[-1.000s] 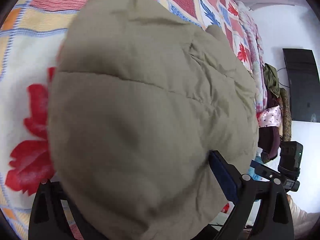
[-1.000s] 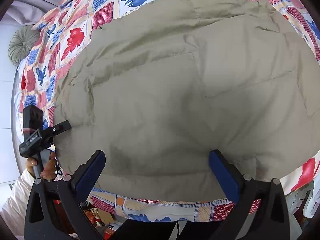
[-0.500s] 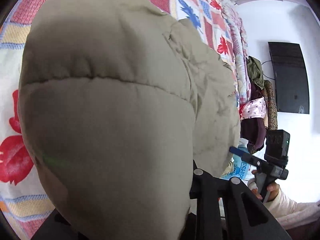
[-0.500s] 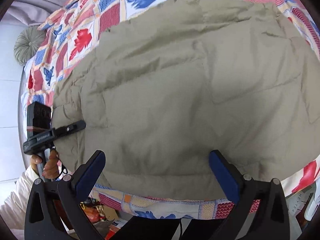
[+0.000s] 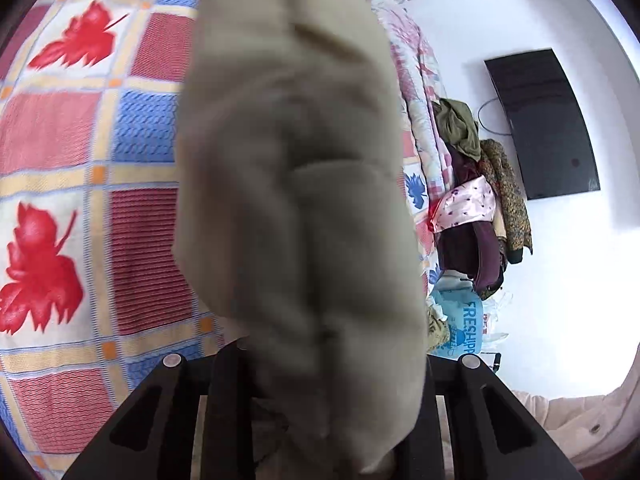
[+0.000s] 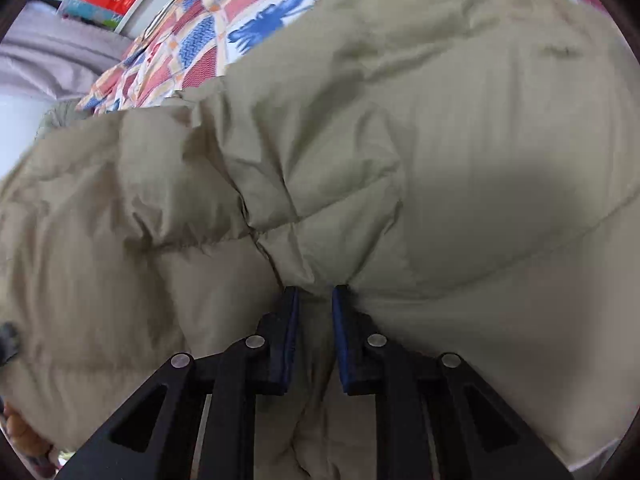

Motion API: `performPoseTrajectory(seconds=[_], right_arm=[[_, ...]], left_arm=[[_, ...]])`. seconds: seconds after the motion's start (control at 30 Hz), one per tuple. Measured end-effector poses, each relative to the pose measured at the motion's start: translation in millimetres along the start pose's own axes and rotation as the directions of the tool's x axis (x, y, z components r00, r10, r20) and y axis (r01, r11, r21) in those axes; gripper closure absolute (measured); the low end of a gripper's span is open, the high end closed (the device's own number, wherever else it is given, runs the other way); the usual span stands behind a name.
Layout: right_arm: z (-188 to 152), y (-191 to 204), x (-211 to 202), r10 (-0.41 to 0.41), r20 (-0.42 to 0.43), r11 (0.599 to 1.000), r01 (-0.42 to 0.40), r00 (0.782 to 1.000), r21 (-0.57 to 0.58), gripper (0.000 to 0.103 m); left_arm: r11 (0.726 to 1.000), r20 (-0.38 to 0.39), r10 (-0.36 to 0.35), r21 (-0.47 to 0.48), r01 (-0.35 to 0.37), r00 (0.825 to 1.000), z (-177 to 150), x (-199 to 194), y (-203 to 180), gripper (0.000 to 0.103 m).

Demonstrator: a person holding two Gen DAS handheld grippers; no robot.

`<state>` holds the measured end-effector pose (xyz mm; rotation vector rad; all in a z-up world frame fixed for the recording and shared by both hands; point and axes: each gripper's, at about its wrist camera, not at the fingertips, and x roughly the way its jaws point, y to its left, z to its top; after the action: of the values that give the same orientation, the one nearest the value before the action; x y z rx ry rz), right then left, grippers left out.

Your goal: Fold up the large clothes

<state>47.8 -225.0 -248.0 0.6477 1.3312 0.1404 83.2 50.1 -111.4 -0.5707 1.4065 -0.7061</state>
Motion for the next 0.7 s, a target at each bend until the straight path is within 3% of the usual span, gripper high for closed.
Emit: performPoseTrajectory(seconds=[0.3,0.43,0.5,0.57,0.7], right_arm=[[9,-31,14,0.145,-0.07,0.985,-0.136,0.987,0.11,0.089],[14,-52,-26,0.178,-0.027,0.975,-0.173,0.984,0.142,0.088],[14,-70,-53,0.177,0.012,0.971,-0.177,0.984,0.163,0.087],[13,-89,-79,0.165,0.051,0.967,-0.171,0.985,0.188,0.087],[3,-124,-122,0.134,0.096,0.962,-0.153,0.986,0.227,0.087]], left_arm=[[0.994,-0.073,0.056,0.093,-0.049,0.996,31,70,-95,0.074],[0.984,-0.118,0.075,0.172,-0.054,0.99,44,105,-124,0.074],[0.983,-0.158,0.068,0.181,-0.039,0.985,41,121,-119,0.073],[0.986,-0.19,0.036,0.166,-0.004,0.981,44,144,-122,0.053],[0.991,-0.216,-0.02,0.126,0.049,0.976,45,178,-118,0.053]])
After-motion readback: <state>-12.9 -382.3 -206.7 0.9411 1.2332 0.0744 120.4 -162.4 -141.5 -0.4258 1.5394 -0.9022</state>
